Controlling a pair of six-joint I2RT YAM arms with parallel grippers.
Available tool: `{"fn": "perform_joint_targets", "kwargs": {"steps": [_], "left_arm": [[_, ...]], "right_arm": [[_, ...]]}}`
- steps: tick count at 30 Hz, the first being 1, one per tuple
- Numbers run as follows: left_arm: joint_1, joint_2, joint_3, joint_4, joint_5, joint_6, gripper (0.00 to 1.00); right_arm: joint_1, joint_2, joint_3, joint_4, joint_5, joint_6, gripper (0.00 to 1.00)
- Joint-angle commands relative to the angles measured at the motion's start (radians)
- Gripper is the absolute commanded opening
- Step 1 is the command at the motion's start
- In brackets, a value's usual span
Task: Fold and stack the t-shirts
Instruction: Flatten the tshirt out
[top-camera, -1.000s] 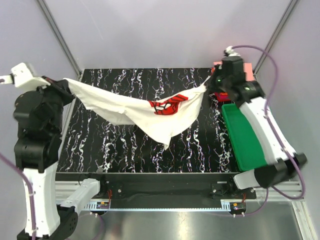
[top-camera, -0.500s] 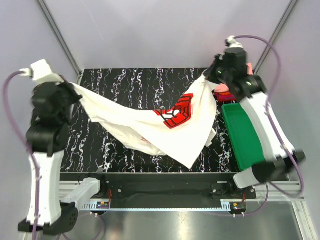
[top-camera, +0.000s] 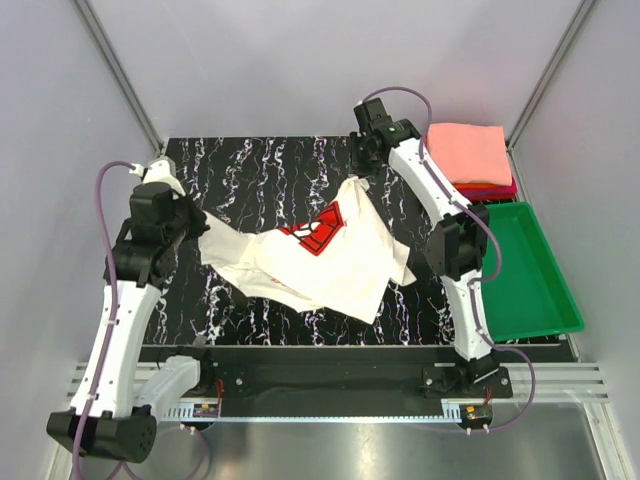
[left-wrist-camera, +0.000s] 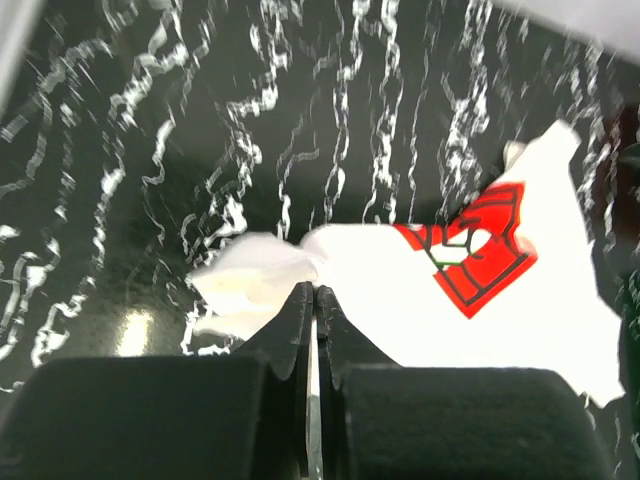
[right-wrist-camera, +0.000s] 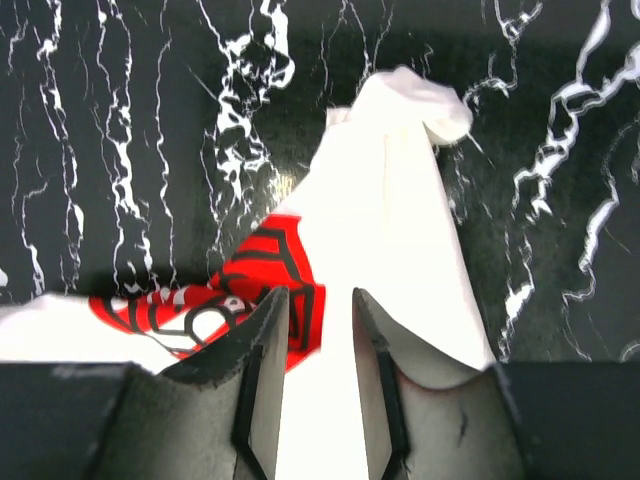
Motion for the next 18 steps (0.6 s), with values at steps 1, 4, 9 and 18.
{"fn": "perform_joint_targets", "kwargs": {"steps": [1,4,9,18], "left_arm": [[0.008,0.019,-0.019,0.102,0.076,0.002,0.0],[0.011,0.026,-0.02,0.122,0.076,0.004,0.0],[0.011,0.02,-0.045,0.148,0.129,-0.014,0.0],[0.016,0.036,-0.156,0.248,0.213,-0.034,0.0]], "right_arm": [[0.016,-0.154,-0.037,-0.075,0.106,0.009,0.38],[0.016,-0.263,-0.195,-0.031,0.149,0.041,0.39],[0.02,-0.543,-0.694,0.047,0.123,0.316,0.39],[0.214,-0.949,-1.416,0.304,0.0,0.874,0.41]]}}
